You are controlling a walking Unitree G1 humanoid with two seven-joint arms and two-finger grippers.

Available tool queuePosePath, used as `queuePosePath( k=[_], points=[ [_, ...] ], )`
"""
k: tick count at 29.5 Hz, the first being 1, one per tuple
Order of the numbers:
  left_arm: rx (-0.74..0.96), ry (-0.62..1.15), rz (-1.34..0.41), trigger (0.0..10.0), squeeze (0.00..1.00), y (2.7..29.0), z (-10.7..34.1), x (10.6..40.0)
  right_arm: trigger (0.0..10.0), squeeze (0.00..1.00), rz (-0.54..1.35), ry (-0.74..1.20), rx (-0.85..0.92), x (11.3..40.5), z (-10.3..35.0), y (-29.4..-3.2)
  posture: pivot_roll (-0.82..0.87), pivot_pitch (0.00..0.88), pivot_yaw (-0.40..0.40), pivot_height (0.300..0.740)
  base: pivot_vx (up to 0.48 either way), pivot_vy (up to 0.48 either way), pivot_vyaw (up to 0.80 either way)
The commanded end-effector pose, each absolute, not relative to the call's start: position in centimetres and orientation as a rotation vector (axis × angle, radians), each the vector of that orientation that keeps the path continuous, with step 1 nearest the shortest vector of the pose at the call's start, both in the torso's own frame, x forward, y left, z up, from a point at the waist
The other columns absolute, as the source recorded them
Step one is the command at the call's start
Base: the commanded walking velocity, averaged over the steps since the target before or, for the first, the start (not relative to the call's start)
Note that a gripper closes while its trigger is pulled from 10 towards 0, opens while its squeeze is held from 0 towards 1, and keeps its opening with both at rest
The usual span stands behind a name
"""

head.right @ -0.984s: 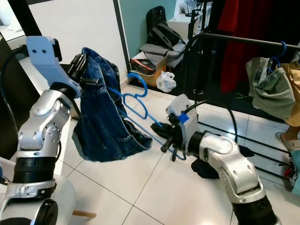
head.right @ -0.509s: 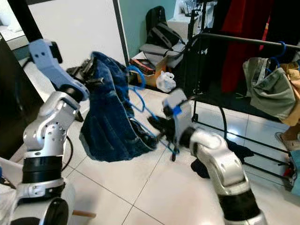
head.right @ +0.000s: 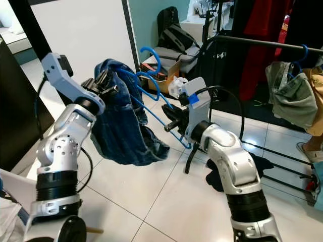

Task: Hang hanger

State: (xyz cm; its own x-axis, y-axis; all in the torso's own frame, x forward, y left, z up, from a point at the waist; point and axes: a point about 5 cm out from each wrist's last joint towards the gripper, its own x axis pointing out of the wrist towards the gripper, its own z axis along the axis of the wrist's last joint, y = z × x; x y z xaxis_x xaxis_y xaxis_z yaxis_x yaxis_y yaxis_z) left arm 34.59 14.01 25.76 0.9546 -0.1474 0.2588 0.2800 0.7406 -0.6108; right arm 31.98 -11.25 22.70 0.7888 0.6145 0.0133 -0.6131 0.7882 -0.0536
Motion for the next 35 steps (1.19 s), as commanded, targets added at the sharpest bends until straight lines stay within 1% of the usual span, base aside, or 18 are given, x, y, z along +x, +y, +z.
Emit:
queuePosePath(
  k=[1, 3, 4, 5, 7, 9, 10, 11, 13, 14, 15, 16, 20, 29, 30, 31, 35],
  points=[
    [-0.769, -0.179, -0.273, 2.8, 0.00, 13.5, 25.5, 34.2, 10.0, 0.00, 0.633, -0.111, -0.026, 32.3, 24.1, -11.3, -0.07, 0.000, 0.063, 0.740, 0.000, 0.000, 0.00],
    [-0.769, -0.179, -0.273, 2.8, 0.00, 13.5, 25.5, 34.2, 10.0, 0.00, 0.633, -0.111, -0.026, 32.3, 24.1, -11.3, -0.07, 0.000, 0.063, 0.740, 0.000, 0.000, 0.00],
    [-0.817, -0.174, -0.313, 3.4, 0.00, 13.0, 25.6, 34.0, 10.0, 0.00, 0.623, -0.115, -0.016, 32.4, 24.2, -11.3, -0.07, 0.000, 0.064, 0.740, 0.000, 0.000, 0.00],
    [-0.817, -0.174, -0.313, 3.4, 0.00, 13.0, 25.6, 34.0, 10.0, 0.00, 0.623, -0.115, -0.016, 32.4, 24.2, -11.3, -0.07, 0.000, 0.064, 0.740, 0.000, 0.000, 0.00],
    [-0.901, -0.174, -0.390, 4.6, 0.00, 12.2, 26.1, 33.7, 10.0, 0.00, 0.613, -0.123, -0.003, 32.6, 24.3, -11.2, -0.07, 0.000, 0.064, 0.740, 0.000, 0.000, 0.00],
    [-0.901, -0.174, -0.390, 4.6, 0.00, 12.2, 26.1, 33.7, 10.0, 0.00, 0.613, -0.123, -0.003, 32.6, 24.3, -11.2, -0.07, 0.000, 0.064, 0.740, 0.000, 0.000, 0.00],
    [-0.942, -0.182, -0.430, 5.0, 0.00, 11.8, 26.4, 33.4, 10.0, 0.00, 0.612, -0.128, 0.003, 32.7, 24.4, -11.1, -0.07, 0.000, 0.064, 0.740, 0.000, 0.000, 0.00],
    [-0.969, -0.197, -0.480, 8.1, 0.00, 11.3, 26.8, 33.1, 10.0, 0.00, 0.616, -0.135, 0.009, 32.7, 24.6, -11.0, -0.07, 0.000, 0.064, 0.740, 0.000, 0.000, 0.00],
    [-0.969, -0.197, -0.480, 8.1, 0.00, 11.3, 26.8, 33.1, 10.0, 0.00, 0.616, -0.135, 0.009, 32.7, 24.6, -11.0, -0.07, 0.000, 0.064, 0.740, 0.000, 0.000, 0.00],
    [-0.986, -0.212, -0.525, 9.4, 0.00, 11.0, 27.3, 32.8, 10.0, 0.00, 0.620, -0.141, 0.014, 32.7, 24.7, -11.0, -0.07, 0.000, 0.065, 0.740, 0.000, 0.000, 0.00],
    [-0.986, -0.212, -0.525, 9.4, 0.00, 11.0, 27.3, 32.8, 10.0, 0.00, 0.620, -0.141, 0.014, 32.7, 24.7, -11.0, -0.07, 0.000, 0.065, 0.740, 0.000, 0.000, 0.00],
    [-0.995, -0.222, -0.563, 10.0, 0.00, 10.7, 27.6, 32.5, 10.0, 0.00, 0.626, -0.148, 0.019, 32.6, 24.8, -10.9, -0.07, 0.000, 0.068, 0.740, 0.000, 0.000, 0.00],
    [-0.996, -0.221, -0.583, 10.0, 0.00, 10.4, 27.7, 32.5, 10.0, 0.00, 0.635, -0.155, 0.022, 32.5, 24.9, -10.7, -0.07, 0.000, 0.070, 0.740, 0.000, 0.000, 0.00],
    [-0.961, -0.198, -0.558, 10.0, 0.00, 10.6, 27.3, 32.7, 10.0, 0.00, 0.645, -0.159, 0.021, 32.4, 24.9, -10.6, -0.07, 0.000, 0.071, 0.740, 0.000, 0.000, 0.00],
    [-0.948, -0.196, -0.569, 10.0, 0.18, 10.5, 27.3, 32.6, 10.0, 0.00, 0.648, -0.160, 0.021, 32.4, 24.9, -10.6, -0.07, 0.000, 0.069, 0.740, 0.000, 0.000, 0.00],
    [-0.934, -0.196, -0.594, 10.0, 1.00, 10.2, 27.4, 32.3, 10.0, 0.00, 0.650, -0.161, 0.022, 32.4, 24.9, -10.6, -0.07, 0.000, 0.070, 0.740, 0.000, 0.000, 0.00],
    [-0.907, -0.196, -0.645, 10.0, 1.00, 9.8, 27.7, 31.8, 10.0, 0.00, 0.654, -0.166, 0.025, 32.4, 24.9, -10.5, -0.07, 0.000, 0.068, 0.740, 0.000, 0.000, 0.00]
  ],
)
